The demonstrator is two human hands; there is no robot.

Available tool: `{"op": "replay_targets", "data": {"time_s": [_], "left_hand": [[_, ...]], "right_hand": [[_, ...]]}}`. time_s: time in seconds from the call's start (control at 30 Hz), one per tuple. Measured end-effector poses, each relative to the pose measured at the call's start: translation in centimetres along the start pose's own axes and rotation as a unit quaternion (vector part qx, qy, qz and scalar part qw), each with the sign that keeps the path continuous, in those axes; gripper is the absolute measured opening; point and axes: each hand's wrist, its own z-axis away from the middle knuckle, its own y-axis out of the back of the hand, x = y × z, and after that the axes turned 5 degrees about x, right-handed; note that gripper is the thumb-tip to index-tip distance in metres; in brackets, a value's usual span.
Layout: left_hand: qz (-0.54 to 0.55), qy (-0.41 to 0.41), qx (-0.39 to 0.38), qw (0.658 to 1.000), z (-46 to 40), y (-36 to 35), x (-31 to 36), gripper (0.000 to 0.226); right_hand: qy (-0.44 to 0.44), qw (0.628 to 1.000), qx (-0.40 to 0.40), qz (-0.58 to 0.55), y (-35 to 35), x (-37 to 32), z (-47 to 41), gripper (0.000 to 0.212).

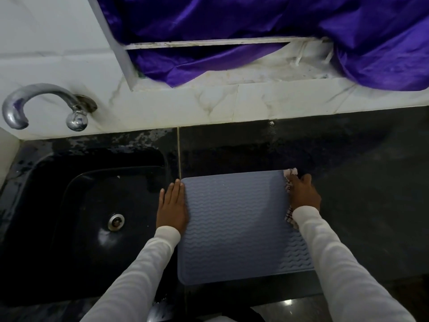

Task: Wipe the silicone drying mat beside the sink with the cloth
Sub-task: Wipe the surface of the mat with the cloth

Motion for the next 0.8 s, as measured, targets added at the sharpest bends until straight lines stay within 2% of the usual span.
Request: {"op": "replay_targets", "data": {"time_s": [0.13, 0.27, 0.4, 0.5, 0.63, 0.8], "left_hand": [[0.018, -0.014, 0.003, 1.000, -0.1, 0.1, -0.1, 0.066], [0.027, -0.018, -0.001, 0.999, -0.2, 0.0, -0.3, 0.068], [0.046, -0.021, -0.006, 0.999, -0.2, -0.4, -0.5, 0.071], [0.035, -0.035, 0.004, 0.999, -0.2, -0.4, -0.8, 0.072], [0.040, -0.042, 0.017, 0.998, 0.0, -0.1, -0.7, 0.075], [0.067, -0.027, 0.013, 0.997, -0.2, 0.1, -0.5, 0.074]], "right_hand": [[0.000, 1.000, -0.014, -0.022, 1.6, -2.4, 0.8, 0.038], [0.101, 0.990, 0.002, -0.101, 2.4, -9.9, 3.5, 0.043], [0.153, 0.967, -0.070, -0.190, 0.9, -19.8, 7.3, 0.043], [0.184, 0.961, -0.113, -0.172, -1.9, -25.5, 10.5, 0.036], [0.149, 0.974, -0.127, -0.119, -4.0, -26.4, 11.8, 0.044], [0.198, 0.969, -0.125, -0.076, -4.5, -25.5, 11.0, 0.057]]}}
